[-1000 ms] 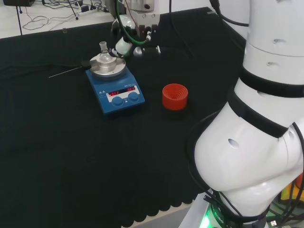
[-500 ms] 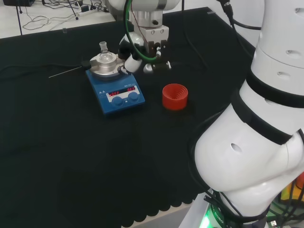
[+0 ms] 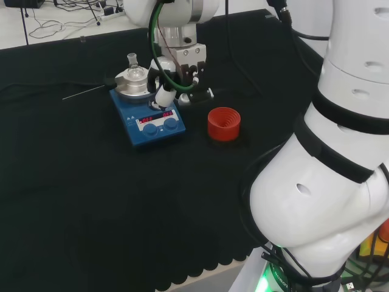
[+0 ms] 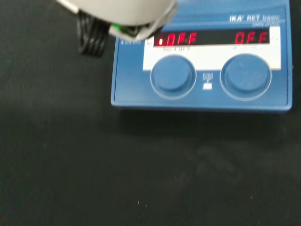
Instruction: Turn on the heater.
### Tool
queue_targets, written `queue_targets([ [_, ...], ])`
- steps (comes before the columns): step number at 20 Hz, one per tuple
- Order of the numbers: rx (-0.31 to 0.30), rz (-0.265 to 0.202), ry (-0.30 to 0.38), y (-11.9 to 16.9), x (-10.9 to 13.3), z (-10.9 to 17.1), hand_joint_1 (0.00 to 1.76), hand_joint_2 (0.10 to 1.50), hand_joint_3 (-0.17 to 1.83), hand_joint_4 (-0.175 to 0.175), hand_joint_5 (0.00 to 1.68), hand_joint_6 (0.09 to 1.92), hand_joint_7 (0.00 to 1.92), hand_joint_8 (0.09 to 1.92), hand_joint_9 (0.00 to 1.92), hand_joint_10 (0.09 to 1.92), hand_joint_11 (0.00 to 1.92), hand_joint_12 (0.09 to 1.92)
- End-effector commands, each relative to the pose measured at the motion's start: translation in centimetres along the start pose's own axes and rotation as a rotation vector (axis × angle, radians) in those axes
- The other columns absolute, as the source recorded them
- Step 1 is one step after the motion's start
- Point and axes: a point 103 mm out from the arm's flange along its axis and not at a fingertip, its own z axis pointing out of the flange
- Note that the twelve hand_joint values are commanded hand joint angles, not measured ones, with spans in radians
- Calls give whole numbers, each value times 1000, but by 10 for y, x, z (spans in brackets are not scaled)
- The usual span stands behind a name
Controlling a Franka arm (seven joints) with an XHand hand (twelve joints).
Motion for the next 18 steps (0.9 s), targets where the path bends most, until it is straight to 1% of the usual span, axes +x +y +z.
queue_targets([
  [1, 119, 1, -42, 4, 7, 19, 1104, 728, 714, -175, 684, 727, 1469, 1326, 1568, 1194, 1430, 895],
  [4, 143, 0, -53, 3, 7, 24, 1215, 758, 749, -175, 666, 736, 1517, 1438, 1611, 1304, 1404, 966],
  [8, 172, -1, -47, 1, 7, 33, 1375, 777, 822, -174, 609, 799, 1591, 1479, 1671, 1359, 1290, 1176],
  [10, 183, -3, -42, 1, 7, 37, 1423, 763, 879, -154, 544, 851, 1625, 1477, 1686, 1379, 1259, 1251],
  [12, 188, -7, -37, 0, 8, 38, 1447, 748, 922, -136, 496, 887, 1643, 1477, 1697, 1389, 1247, 1290],
  [18, 218, -21, -31, 3, 11, 46, 1460, 731, 966, -102, 407, 931, 1654, 1479, 1707, 1397, 1243, 1316],
])
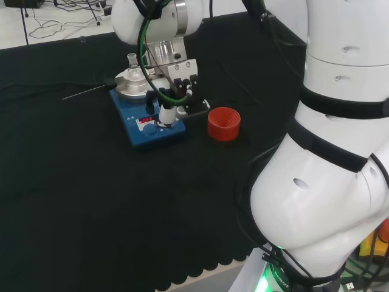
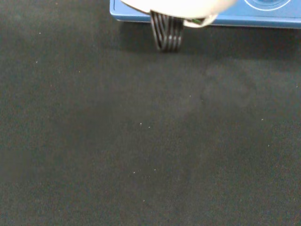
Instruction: Turn on the heater.
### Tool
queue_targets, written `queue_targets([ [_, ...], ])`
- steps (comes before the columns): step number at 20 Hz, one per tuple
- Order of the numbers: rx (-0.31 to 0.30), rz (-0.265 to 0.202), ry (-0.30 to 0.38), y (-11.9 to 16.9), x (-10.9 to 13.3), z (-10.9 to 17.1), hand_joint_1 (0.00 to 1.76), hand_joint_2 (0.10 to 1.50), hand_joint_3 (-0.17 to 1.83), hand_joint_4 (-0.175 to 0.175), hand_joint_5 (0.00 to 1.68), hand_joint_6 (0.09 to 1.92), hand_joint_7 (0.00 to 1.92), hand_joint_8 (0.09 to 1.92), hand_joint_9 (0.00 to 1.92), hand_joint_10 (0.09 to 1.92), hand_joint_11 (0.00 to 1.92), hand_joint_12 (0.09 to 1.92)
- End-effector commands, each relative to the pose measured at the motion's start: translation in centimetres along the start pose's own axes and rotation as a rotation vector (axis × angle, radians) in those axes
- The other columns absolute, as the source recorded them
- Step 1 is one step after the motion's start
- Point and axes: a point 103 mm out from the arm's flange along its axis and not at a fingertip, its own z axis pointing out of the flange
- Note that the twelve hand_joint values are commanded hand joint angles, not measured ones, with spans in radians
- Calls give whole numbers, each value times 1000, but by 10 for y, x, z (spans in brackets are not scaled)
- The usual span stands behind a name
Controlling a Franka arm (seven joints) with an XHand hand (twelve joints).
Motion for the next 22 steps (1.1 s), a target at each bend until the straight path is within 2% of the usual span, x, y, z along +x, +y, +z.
queue_targets([
  [1, 32, -12, 4, 4, 3, 7, 1461, 729, 969, -97, 394, 932, 1655, 1479, 1708, 1397, 1243, 1318],
  [5, 54, -15, 3, 9, 4, 14, 1462, 727, 976, -86, 358, 927, 1658, 1479, 1710, 1399, 1243, 1321],
  [22, 78, -4, 17, 25, -10, 26, 1458, 724, 992, -74, 313, 905, 1661, 1476, 1699, 1400, 1244, 1323],
])
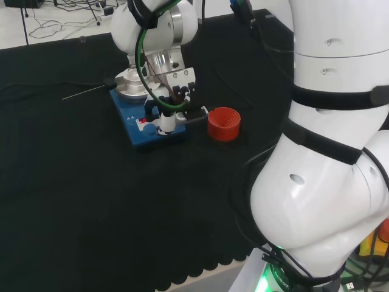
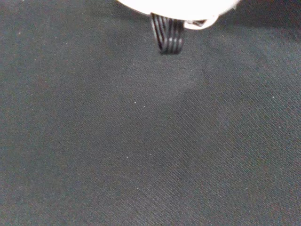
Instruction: Turn on the heater.
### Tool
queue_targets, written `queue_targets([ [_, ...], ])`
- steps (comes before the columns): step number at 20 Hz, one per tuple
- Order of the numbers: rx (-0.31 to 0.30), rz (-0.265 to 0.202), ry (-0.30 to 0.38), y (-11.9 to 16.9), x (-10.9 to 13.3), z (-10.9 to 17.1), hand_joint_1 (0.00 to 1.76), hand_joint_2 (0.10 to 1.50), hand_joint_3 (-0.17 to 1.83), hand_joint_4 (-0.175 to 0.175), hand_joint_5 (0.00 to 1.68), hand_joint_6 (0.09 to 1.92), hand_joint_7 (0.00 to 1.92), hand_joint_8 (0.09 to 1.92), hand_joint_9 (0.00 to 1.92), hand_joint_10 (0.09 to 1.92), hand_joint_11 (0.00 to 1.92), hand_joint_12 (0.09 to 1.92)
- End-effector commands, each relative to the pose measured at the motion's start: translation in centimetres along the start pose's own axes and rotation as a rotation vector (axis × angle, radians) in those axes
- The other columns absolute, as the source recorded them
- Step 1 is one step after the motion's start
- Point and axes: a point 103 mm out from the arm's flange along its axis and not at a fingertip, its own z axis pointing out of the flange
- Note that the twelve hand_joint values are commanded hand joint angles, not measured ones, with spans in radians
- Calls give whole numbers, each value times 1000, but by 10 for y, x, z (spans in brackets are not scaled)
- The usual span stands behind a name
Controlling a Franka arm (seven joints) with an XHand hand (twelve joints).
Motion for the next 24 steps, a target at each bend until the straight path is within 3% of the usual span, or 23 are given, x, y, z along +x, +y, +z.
queue_targets([
  [1, 7, 4, 13, 7, -7, 5, 1458, 724, 992, -73, 312, 904, 1661, 1476, 1699, 1400, 1244, 1323],
  [24, -2, 3, 16, 15, -1, 10, 1456, 723, 997, -69, 301, 884, 1659, 1471, 1693, 1396, 1242, 1322],
])
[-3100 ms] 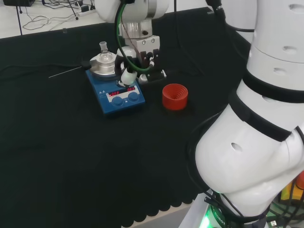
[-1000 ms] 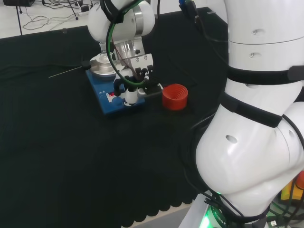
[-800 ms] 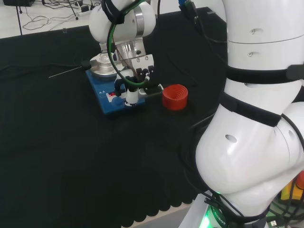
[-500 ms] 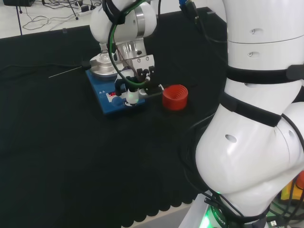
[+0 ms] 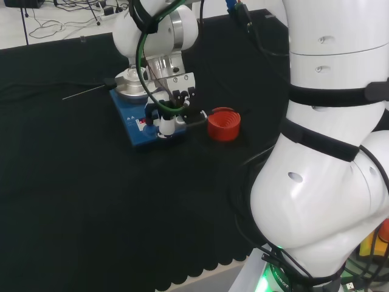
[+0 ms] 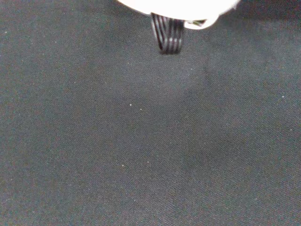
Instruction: Turn on the heater.
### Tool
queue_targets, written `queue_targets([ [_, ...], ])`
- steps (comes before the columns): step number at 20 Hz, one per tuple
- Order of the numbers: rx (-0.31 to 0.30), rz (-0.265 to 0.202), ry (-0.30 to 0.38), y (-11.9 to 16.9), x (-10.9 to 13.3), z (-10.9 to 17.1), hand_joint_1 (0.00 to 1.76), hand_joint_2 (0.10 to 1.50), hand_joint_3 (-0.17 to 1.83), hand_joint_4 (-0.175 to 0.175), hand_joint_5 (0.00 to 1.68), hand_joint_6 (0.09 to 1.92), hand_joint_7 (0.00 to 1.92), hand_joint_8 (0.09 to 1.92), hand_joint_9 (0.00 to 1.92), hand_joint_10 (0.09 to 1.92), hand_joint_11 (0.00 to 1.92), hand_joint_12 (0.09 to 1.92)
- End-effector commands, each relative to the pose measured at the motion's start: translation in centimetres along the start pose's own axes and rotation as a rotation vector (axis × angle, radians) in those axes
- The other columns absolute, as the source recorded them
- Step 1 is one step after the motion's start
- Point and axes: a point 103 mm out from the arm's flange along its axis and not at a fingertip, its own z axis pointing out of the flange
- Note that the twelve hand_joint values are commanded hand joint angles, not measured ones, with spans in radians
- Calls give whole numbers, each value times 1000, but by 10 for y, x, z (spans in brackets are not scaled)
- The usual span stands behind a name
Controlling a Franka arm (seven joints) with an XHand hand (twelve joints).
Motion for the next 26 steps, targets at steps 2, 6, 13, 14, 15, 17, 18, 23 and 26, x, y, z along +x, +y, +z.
queue_targets([
  [2, 2, 2, -3, 2, 1, -1, 1456, 723, 997, -69, 301, 883, 1659, 1471, 1694, 1396, 1241, 1322],
  [6, 5, 4, 5, 1, -3, 0, 1456, 723, 998, -69, 301, 881, 1658, 1470, 1694, 1395, 1241, 1322],
  [13, 10, 6, 9, 4, -5, 2, 1455, 723, 998, -69, 301, 879, 1658, 1469, 1694, 1392, 1242, 1321],
  [14, 8, 5, 10, 4, -6, 2, 1455, 723, 998, -69, 301, 878, 1658, 1469, 1694, 1391, 1242, 1321],
  [15, 10, 6, 8, 4, -6, 2, 1455, 723, 998, -69, 302, 878, 1658, 1469, 1695, 1391, 1242, 1321],
  [17, 11, 9, 5, 4, -6, 2, 1455, 723, 999, -69, 302, 877, 1657, 1469, 1695, 1390, 1242, 1321],
  [18, 10, 11, 3, 4, -6, 2, 1455, 722, 999, -69, 302, 877, 1657, 1469, 1696, 1389, 1242, 1321],
  [23, 8, 14, 9, 4, -7, 3, 1454, 722, 999, -69, 302, 875, 1657, 1468, 1697, 1388, 1243, 1320],
  [26, -5, 12, 10, 3, -3, -2, 1454, 722, 999, -69, 302, 874, 1656, 1468, 1697, 1387, 1243, 1320],
])
